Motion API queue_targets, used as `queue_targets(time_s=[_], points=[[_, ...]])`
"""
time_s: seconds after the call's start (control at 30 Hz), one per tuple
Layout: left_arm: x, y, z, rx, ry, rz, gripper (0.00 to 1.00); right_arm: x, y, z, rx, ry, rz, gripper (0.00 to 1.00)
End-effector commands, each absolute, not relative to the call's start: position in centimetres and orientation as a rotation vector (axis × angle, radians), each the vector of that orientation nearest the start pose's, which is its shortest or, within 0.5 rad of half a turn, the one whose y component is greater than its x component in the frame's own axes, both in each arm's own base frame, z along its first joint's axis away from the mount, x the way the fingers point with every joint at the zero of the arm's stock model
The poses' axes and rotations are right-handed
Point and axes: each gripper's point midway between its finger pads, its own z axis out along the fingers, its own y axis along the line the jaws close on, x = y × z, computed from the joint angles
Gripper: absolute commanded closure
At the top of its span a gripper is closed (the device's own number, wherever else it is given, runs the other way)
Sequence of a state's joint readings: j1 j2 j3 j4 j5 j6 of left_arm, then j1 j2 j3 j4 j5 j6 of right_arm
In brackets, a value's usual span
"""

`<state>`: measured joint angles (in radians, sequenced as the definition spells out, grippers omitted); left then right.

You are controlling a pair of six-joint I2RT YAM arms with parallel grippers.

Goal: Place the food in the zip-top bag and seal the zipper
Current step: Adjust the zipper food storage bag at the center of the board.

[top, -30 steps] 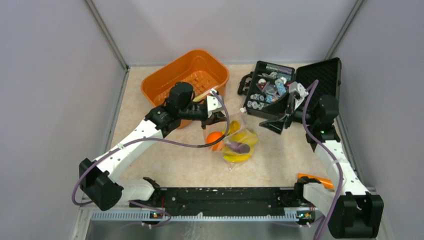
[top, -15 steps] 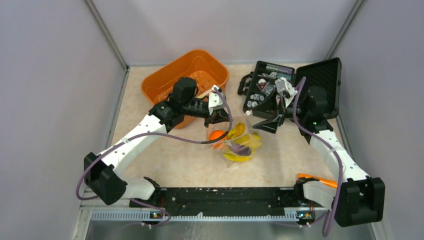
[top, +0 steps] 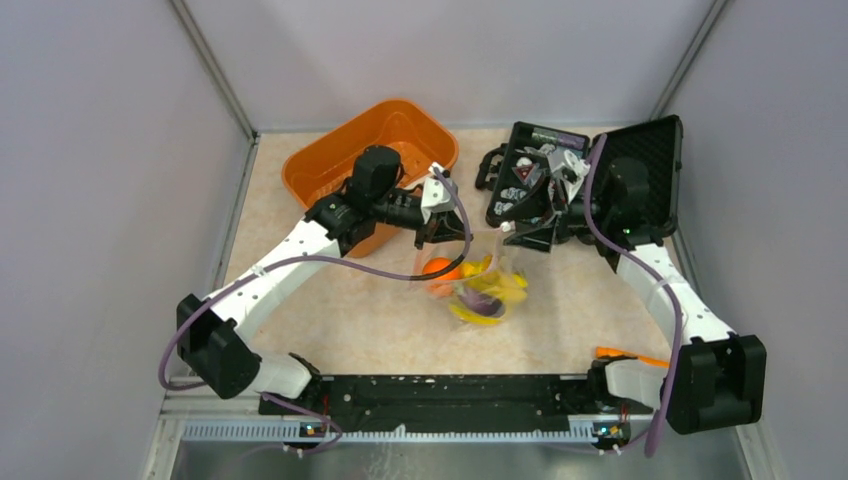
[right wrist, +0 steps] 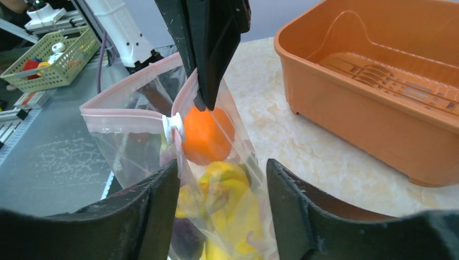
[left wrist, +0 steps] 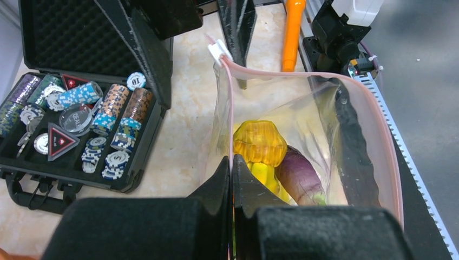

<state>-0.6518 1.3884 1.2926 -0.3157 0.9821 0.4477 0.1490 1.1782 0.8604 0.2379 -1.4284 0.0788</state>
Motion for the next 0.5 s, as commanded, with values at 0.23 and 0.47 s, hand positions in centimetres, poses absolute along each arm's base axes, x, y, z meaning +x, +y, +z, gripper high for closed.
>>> queue_targets(time_s=[0.23, 0.47], points=[[21.2, -34.8, 33.6, 1.523, 1.071, -1.108, 1.0, 22.4, 21.3, 30.6, -1.185, 1.286, 1.313, 0.7], [20.7, -34.7, 33.8, 1.524, 1.064, -1.111, 1.0, 21.9, 21.1, 30.8, -1.159, 1.302, 1.283, 1.0]])
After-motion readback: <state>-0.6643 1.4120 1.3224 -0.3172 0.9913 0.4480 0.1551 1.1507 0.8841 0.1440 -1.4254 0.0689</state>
